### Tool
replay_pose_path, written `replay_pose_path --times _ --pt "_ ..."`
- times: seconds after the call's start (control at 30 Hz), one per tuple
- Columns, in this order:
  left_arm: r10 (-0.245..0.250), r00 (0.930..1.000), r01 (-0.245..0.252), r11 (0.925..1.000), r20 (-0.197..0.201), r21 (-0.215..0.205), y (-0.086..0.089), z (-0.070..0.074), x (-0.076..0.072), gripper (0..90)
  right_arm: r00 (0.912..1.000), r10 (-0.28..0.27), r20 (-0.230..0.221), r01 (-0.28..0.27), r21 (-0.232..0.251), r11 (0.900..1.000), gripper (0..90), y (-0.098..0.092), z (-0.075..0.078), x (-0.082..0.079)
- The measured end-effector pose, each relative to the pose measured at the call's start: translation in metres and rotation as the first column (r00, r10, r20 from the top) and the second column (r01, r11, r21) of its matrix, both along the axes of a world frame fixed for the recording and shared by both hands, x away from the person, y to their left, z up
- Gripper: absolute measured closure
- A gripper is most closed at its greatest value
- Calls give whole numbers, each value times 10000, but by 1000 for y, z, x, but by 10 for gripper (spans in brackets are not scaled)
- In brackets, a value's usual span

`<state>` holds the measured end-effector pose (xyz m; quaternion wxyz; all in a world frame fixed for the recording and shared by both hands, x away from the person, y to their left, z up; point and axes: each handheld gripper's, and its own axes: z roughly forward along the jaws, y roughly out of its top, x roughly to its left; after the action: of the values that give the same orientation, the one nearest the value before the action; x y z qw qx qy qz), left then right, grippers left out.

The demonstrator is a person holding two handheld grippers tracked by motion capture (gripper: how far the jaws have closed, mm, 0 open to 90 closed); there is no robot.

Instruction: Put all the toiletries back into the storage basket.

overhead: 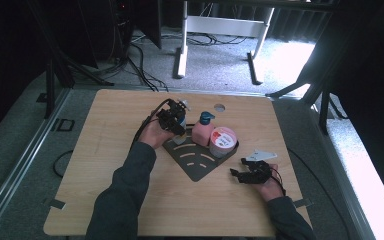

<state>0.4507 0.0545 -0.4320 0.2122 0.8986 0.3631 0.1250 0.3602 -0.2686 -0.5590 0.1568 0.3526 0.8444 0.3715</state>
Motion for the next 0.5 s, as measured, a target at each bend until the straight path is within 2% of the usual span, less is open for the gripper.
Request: replay_pose_path --times 0.5 --pt "58 10000 -58 9999 64 -105 -5 -4 6 553 10000 7 -1 -7 -3 10000 324 0 0 0"
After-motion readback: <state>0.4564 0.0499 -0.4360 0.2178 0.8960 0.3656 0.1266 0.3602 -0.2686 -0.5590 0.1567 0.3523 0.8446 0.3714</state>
